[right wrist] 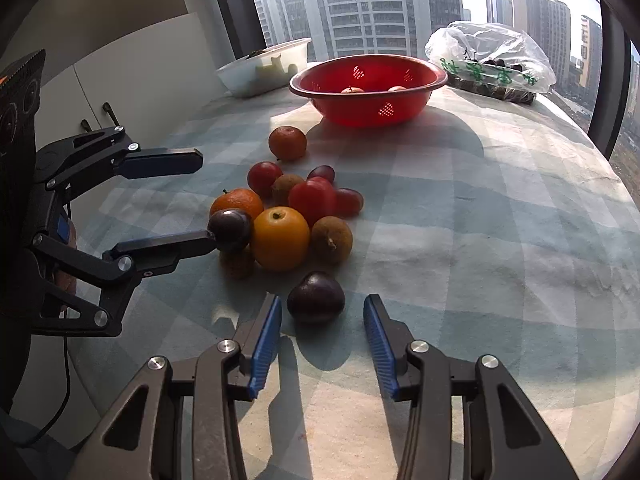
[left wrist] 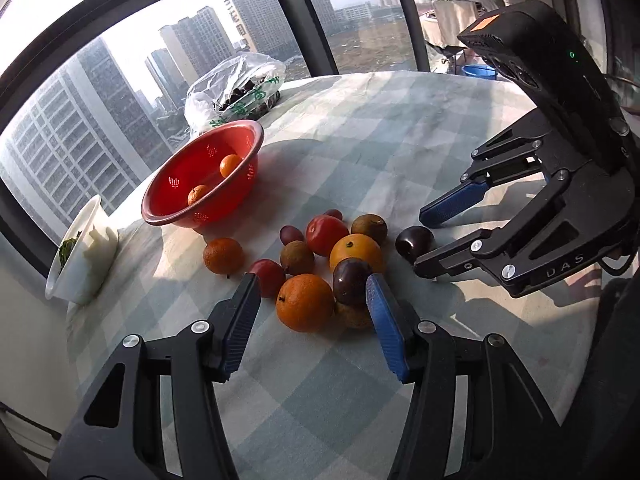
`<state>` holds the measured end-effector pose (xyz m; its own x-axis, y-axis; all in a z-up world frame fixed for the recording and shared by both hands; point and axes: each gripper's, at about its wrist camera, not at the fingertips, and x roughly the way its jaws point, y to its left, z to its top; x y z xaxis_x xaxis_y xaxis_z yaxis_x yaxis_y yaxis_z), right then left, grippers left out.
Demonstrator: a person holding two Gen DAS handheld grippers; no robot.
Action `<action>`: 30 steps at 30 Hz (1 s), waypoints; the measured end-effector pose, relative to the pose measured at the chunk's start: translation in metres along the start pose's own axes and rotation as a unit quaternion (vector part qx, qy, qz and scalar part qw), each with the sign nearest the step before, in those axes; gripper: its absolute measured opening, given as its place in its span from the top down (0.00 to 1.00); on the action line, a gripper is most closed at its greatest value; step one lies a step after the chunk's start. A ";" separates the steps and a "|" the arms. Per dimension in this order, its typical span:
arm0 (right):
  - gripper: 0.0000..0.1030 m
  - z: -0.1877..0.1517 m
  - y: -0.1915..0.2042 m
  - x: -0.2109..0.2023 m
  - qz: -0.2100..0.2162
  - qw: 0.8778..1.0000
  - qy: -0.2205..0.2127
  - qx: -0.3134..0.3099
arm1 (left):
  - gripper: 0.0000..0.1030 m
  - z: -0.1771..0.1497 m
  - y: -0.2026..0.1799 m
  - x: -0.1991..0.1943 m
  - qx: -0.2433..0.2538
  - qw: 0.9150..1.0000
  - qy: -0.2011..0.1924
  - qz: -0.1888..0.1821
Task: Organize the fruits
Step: 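Move both grippers back to the fruit pile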
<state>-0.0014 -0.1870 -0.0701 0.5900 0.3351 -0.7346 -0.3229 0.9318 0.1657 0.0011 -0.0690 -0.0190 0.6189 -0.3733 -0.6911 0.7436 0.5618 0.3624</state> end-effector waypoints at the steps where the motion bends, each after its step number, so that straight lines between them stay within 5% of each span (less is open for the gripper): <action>1: 0.55 0.000 0.000 0.000 0.001 1.000 -0.001 0.001 | 0.48 0.001 -0.004 0.002 0.018 1.000 0.002 0.004; 18: 0.56 -0.003 0.001 -0.002 -0.007 1.000 -0.001 -0.023 | 0.48 -0.002 -0.048 0.001 0.100 0.995 -0.002 -0.014; 23: 0.56 -0.003 -0.002 -0.006 -0.006 1.000 -0.006 -0.018 | 0.49 -0.007 -0.059 0.002 0.068 0.997 0.005 -0.022; 26: 0.56 -0.003 -0.002 -0.005 -0.005 1.000 -0.004 -0.022 | 0.65 -0.009 -0.064 0.008 0.044 0.999 0.015 -0.025; 30: 0.57 -0.004 0.001 -0.003 -0.005 1.000 -0.001 -0.029 | 0.65 -0.009 -0.063 0.011 0.016 1.000 0.016 -0.011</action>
<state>-0.0062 -0.1871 -0.0705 0.5946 0.3268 -0.7346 -0.3595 0.9253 0.1206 -0.0412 -0.1018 -0.0549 0.5942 -0.3616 -0.7184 0.7652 0.5294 0.3664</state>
